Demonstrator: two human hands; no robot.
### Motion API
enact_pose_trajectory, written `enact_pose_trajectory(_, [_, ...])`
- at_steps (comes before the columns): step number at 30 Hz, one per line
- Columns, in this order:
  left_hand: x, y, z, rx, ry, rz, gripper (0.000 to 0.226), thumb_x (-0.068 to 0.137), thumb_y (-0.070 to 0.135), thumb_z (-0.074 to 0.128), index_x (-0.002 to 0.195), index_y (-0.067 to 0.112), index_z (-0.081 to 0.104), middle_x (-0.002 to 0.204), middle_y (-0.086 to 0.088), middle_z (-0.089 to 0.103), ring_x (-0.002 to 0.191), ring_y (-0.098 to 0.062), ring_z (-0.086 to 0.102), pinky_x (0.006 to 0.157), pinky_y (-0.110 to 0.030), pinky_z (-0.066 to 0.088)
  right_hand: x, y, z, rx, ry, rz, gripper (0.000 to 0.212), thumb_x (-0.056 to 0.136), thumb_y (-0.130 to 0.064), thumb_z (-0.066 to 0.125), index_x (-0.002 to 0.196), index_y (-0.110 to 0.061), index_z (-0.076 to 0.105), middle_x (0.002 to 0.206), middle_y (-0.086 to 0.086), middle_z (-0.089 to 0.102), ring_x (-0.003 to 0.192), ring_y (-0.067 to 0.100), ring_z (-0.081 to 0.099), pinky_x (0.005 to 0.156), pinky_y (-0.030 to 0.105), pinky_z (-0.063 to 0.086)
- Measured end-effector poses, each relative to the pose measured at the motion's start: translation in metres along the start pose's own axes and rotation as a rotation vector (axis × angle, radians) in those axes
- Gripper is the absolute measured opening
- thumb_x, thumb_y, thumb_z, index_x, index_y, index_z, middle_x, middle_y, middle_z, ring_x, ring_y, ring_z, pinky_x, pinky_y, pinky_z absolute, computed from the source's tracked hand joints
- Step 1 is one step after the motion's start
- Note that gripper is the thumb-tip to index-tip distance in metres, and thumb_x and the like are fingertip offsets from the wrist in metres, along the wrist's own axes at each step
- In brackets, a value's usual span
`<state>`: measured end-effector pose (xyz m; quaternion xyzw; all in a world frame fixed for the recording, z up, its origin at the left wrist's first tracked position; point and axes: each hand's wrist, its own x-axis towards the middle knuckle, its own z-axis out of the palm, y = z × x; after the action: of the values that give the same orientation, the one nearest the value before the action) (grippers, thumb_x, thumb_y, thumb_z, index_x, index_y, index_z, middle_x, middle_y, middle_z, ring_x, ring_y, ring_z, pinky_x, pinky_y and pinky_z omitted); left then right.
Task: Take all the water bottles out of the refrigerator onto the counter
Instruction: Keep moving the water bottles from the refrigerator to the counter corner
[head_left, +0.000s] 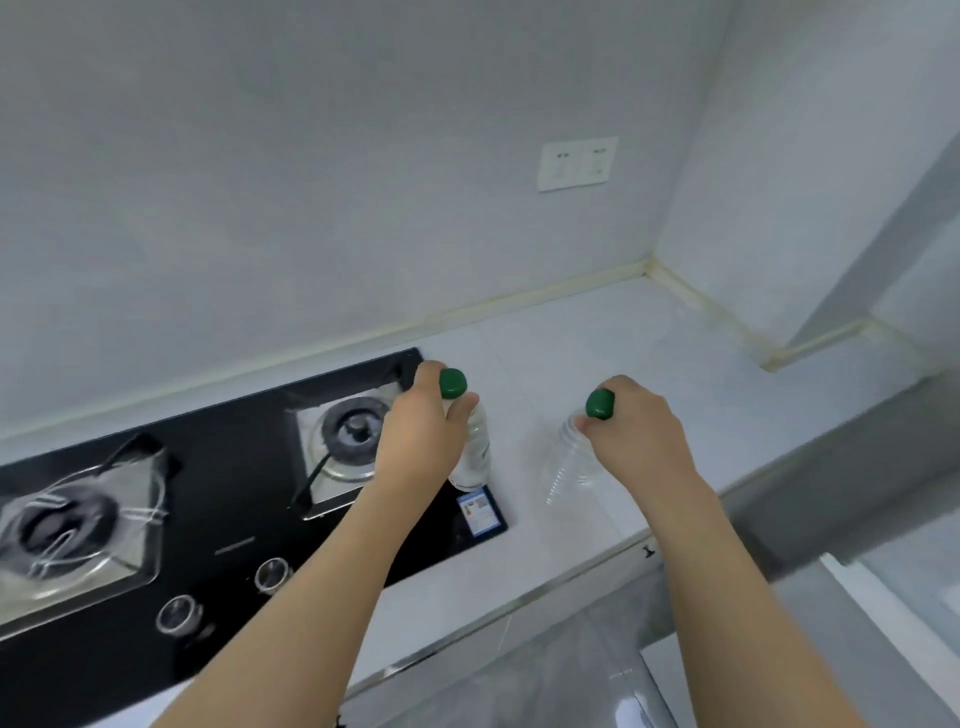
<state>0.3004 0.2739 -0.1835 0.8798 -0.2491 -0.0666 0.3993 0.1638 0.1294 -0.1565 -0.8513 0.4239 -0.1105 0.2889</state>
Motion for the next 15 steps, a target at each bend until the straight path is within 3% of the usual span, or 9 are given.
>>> enact_pose_trajectory(5, [-0.017, -0.028, -0.034, 0.011, 0.127, -0.086, 0.034, 0.095, 0.034, 0.055, 0.124, 0.021, 0.045, 0.091, 0.000, 0.061, 0.078, -0.018, 0.059, 0.064, -0.031, 0.046, 0.000, -0.035, 0.018, -0.006, -0.090, -0.184, 0.016, 0.087, -0.023, 0.062, 0.100, -0.017, 0.056, 0.093, 0.004, 0.061, 0.084, 0.027, 0.057, 0.069, 0.032, 0.046])
enact_pose_trajectory(9, [-0.040, -0.060, -0.067, 0.022, 0.213, -0.153, 0.029, 0.095, 0.035, 0.054, 0.121, 0.024, 0.046, 0.090, 0.003, 0.061, 0.075, -0.017, 0.060, 0.067, -0.037, 0.054, -0.014, -0.072, 0.036, -0.005, -0.158, -0.306, 0.016, 0.085, -0.023, 0.064, 0.100, -0.019, 0.058, 0.093, 0.002, 0.061, 0.085, 0.027, 0.058, 0.071, 0.032, 0.047])
enact_pose_trajectory(15, [-0.077, -0.110, -0.122, 0.040, 0.324, -0.240, 0.030, 0.094, 0.036, 0.056, 0.120, 0.022, 0.047, 0.086, 0.007, 0.060, 0.070, -0.010, 0.057, 0.065, -0.033, 0.048, -0.054, -0.135, 0.078, -0.032, -0.249, -0.466, 0.017, 0.085, -0.024, 0.063, 0.101, -0.022, 0.058, 0.093, -0.001, 0.061, 0.085, 0.024, 0.058, 0.070, 0.032, 0.047])
